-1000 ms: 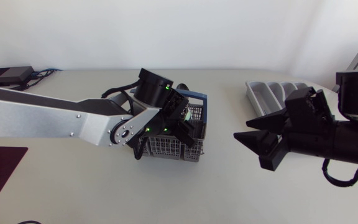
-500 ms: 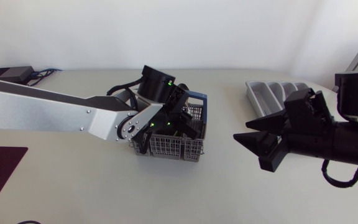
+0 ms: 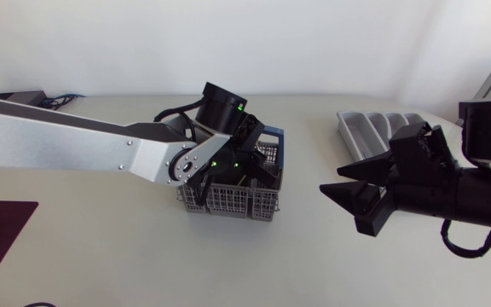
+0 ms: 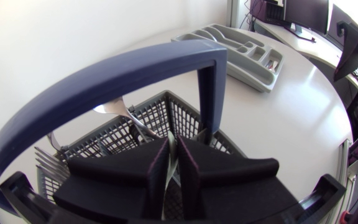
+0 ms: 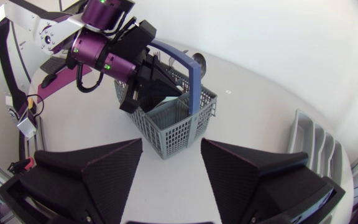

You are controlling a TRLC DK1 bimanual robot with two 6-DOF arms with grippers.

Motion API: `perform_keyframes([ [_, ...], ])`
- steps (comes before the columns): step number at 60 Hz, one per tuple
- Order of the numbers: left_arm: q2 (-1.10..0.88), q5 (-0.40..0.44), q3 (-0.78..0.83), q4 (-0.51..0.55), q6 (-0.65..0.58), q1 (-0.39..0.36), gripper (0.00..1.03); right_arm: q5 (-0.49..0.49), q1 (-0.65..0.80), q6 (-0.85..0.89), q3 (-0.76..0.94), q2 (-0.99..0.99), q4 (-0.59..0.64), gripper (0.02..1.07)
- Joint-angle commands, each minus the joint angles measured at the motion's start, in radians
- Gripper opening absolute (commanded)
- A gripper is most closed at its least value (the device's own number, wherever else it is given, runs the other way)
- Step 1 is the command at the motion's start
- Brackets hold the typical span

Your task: Sort the cutlery from the basket into the organizer compartments.

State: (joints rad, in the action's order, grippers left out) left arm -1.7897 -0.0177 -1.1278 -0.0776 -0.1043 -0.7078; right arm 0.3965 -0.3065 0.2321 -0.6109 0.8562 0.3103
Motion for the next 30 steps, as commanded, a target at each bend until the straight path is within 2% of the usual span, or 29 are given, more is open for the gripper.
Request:
perform_keyframes([
  [1,-0.05,0.024,-0.02,0.036,0.02,0.01,0.04,0.005,-0.005,0.006,0.03,-0.006,-0.008,0.72],
  [17,-0.043,0.036,-0.015,0.061,0.02,0.013,0.03,0.005,-0.003,0.006,0.033,-0.008,-0.01,0.72],
  [30,0.082,0.036,0.059,0.047,0.009,-0.002,0.03,0.005,-0.002,0.006,0.036,-0.008,-0.01,0.72],
])
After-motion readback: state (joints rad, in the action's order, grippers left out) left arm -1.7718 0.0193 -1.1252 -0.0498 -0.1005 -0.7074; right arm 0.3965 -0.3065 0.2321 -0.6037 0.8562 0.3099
